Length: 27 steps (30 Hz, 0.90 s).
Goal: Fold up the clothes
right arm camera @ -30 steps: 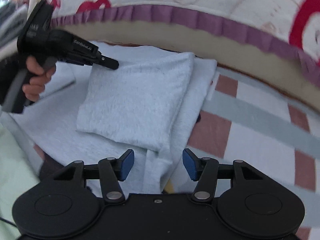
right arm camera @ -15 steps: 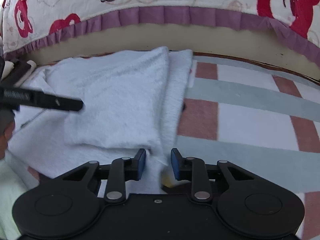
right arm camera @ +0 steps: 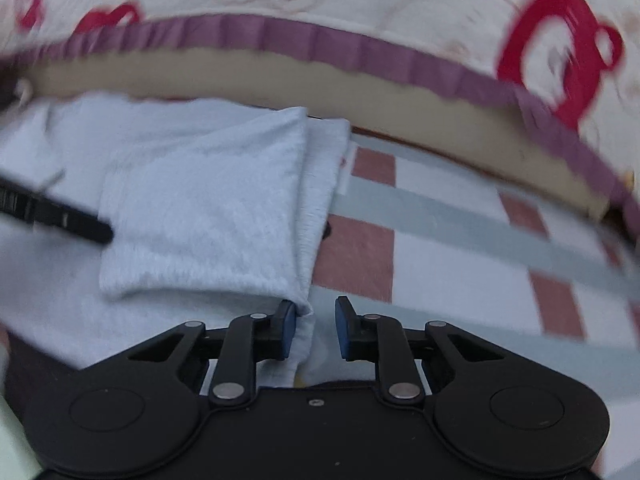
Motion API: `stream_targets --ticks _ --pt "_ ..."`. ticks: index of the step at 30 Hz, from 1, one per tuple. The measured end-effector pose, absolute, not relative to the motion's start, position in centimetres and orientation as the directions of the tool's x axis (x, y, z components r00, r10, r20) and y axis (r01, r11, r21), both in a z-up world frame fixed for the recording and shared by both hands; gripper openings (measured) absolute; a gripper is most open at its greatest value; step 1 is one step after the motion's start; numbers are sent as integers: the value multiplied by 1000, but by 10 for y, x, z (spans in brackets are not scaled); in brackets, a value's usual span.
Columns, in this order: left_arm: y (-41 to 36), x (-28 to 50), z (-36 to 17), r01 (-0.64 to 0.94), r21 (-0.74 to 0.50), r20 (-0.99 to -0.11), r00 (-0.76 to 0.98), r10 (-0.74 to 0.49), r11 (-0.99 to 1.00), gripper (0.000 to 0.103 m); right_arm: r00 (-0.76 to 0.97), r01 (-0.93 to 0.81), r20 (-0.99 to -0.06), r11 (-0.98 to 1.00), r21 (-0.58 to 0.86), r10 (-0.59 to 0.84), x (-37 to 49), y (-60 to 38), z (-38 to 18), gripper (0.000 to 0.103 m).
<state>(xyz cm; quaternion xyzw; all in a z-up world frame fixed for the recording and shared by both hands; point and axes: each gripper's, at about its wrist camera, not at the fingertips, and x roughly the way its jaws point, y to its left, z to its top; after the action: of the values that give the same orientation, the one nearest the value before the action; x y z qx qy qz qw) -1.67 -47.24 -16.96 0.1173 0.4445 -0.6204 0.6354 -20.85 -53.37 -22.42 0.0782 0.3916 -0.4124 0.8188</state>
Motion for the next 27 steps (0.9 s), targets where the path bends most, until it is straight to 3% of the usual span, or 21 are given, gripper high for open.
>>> stream_targets --ticks 3,4,10,14,21,27 --pt "-467 -14 -162 895 -380 -734 -139 -665 232 26 344 722 -714 658 -214 -610 -216 -529 -221 29" --pt "-463 -11 -159 899 -367 -741 -126 -659 240 32 342 726 -719 656 -206 -605 -219 -528 -219 29" --pt "-433 15 -148 886 -318 -792 -52 -609 337 33 386 750 -689 644 -154 -614 -223 -508 -195 35" --pt "-388 39 -136 859 -300 -796 14 -605 415 42 468 713 -659 692 -111 -588 -196 -492 -187 36" --pt "-292 106 -122 765 -109 -822 289 -490 635 48 620 497 -657 862 -94 -429 -118 -446 -182 44" --pt "-238 155 -140 720 -91 -828 330 -454 688 51 683 285 -668 950 -131 -297 -67 -401 -184 44"
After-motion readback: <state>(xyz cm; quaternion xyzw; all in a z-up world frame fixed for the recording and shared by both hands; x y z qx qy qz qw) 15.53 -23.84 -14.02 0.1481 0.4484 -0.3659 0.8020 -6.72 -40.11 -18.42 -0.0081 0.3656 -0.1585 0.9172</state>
